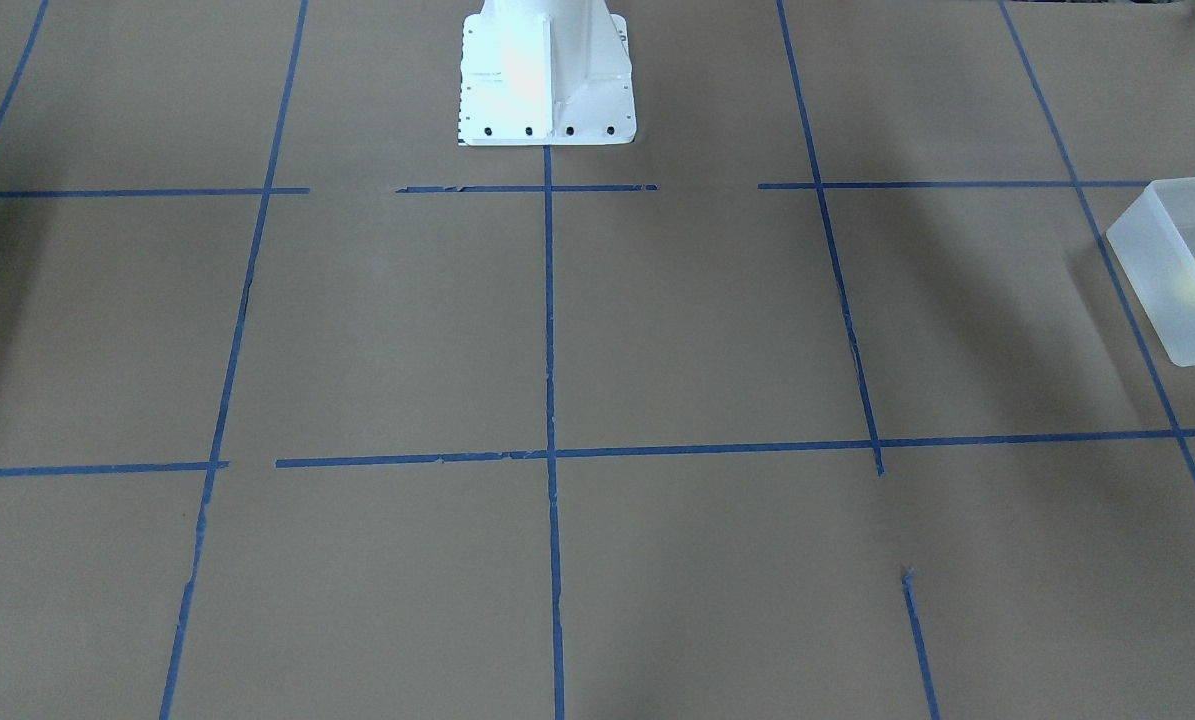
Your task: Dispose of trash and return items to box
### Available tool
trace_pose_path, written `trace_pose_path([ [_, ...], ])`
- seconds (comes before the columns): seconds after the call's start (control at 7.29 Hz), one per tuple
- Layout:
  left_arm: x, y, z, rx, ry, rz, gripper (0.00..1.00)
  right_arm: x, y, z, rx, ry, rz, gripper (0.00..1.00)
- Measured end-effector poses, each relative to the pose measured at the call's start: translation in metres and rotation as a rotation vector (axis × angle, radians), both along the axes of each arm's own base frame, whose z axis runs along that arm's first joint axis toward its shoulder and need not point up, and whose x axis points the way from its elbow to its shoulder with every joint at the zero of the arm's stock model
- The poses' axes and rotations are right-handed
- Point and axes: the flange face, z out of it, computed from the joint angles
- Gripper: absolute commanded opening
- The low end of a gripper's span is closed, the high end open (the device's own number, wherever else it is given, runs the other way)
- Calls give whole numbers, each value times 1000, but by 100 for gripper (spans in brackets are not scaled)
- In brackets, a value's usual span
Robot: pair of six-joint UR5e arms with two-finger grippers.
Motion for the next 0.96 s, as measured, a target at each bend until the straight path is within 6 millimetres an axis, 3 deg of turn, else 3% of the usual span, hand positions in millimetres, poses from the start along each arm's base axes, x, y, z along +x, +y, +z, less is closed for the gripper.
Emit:
trace_pose_path([
  [0.55,26,-18,-83,-115,246,-159,100,0,1,1,-5,-2,2,100],
  [0.82,53,-25,-130,-173,299,-152,100,0,1,-1,-5,-2,4,100],
  [0.96,69,-27,-140,-195,324,-140,100,0,1,-2,-4,-3,5,100],
])
